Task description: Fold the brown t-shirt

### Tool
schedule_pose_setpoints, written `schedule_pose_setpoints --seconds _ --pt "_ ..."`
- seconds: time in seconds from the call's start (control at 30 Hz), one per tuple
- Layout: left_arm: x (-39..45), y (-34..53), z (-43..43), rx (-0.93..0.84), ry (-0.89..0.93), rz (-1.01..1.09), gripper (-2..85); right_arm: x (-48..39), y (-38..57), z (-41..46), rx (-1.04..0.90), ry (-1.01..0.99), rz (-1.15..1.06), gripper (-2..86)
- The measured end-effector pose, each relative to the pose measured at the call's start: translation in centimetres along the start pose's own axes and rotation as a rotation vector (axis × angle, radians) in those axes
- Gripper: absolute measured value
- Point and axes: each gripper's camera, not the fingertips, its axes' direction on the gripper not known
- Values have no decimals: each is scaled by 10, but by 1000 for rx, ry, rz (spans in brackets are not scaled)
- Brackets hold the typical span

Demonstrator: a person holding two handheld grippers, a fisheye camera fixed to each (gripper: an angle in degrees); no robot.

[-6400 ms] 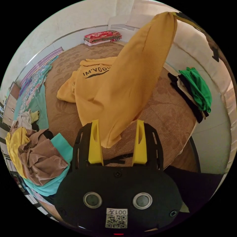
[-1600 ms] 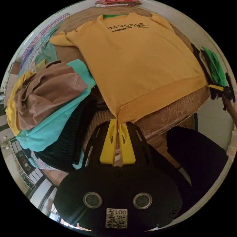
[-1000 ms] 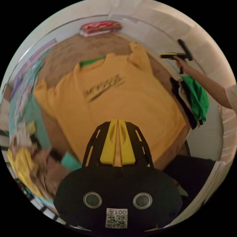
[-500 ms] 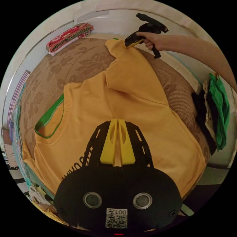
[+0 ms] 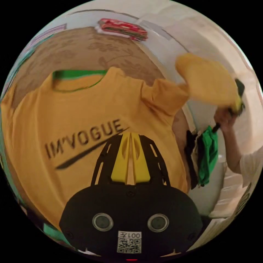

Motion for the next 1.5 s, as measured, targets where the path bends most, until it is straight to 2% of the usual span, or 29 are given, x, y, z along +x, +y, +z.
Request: schedule_pose_setpoints --seconds 0.1,0.27,0.4,0.6,0.7,0.83,0.93,1.07,1.17,1.27,1.37,1.5 --pt "-29 24 -11 -72 -77 -100 -9 -38 36 59 -128 -8 74 22" --pt "-53 51 -14 -138 155 -148 -9 -78 96 133 -392 261 142 59" --pt "-41 37 -10 -146 160 -49 -10 -80 104 124 -364 584 272 81" --pt "7 -6 20 -205 173 177 -10 -37 83 85 -102 789 517 86" --pt "41 -17 30 -256 184 328 -9 -3 82 96 -140 909 613 74" --pt "69 -29 28 -321 209 431 -9 18 110 119 -265 960 737 43" --pt "69 -62 8 -244 78 467 -9 3 131 117 -266 1005 813 36" --pt "45 -156 6 -117 -72 421 -7 -3 126 78 -36 919 826 72" --pt "26 -232 28 -89 29 334 8 29 121 52 118 827 853 109" --pt "18 -288 58 -135 134 267 21 66 126 49 137 762 921 125" --pt "21 -320 77 -149 235 237 18 87 131 54 157 737 970 99" --pt "20 -345 78 -117 247 207 -4 89 137 45 207 814 1011 38"
